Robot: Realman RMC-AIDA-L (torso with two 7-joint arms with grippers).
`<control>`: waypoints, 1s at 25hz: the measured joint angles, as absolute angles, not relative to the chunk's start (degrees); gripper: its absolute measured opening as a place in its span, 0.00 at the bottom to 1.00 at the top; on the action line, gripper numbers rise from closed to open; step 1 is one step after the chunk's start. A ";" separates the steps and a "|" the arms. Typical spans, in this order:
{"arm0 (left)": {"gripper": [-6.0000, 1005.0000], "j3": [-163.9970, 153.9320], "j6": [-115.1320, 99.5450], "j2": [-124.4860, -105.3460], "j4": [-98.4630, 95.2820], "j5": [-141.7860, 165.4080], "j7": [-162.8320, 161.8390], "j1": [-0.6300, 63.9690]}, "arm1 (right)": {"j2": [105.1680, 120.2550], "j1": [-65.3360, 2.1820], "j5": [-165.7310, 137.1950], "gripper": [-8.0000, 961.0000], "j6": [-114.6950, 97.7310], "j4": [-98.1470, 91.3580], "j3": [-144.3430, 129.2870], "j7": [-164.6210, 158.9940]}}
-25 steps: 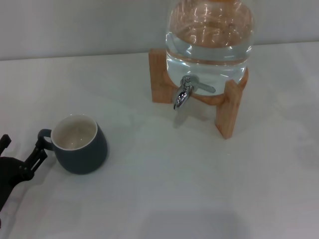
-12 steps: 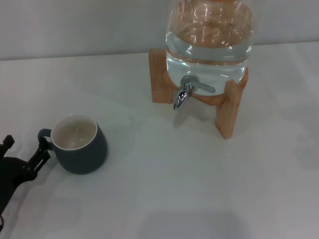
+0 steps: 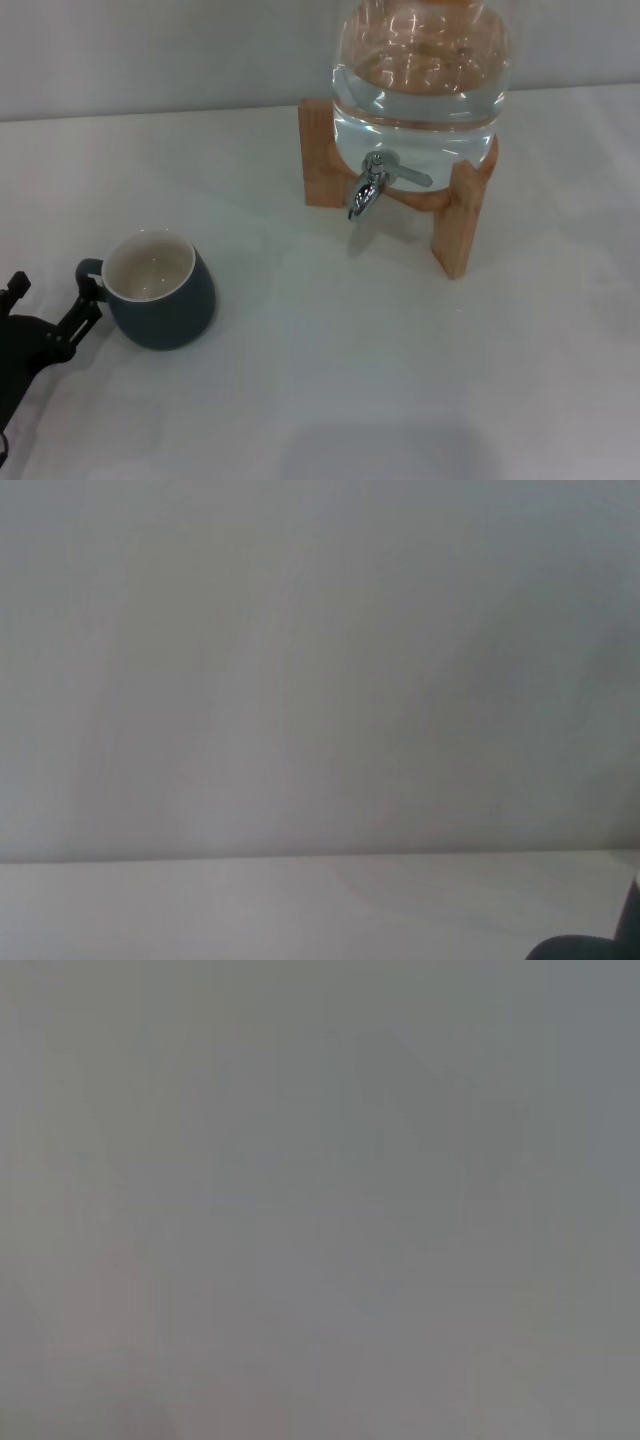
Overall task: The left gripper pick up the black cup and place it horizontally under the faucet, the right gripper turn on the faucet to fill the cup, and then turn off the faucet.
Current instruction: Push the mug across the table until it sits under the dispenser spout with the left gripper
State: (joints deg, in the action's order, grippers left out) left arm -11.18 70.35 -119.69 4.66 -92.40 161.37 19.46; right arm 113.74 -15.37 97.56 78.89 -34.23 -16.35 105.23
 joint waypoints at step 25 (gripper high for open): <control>0.81 -11.16 69.82 -119.62 4.22 -92.64 161.36 20.76 | 113.82 -15.36 97.55 0.88 78.90 -34.09 -16.34 105.29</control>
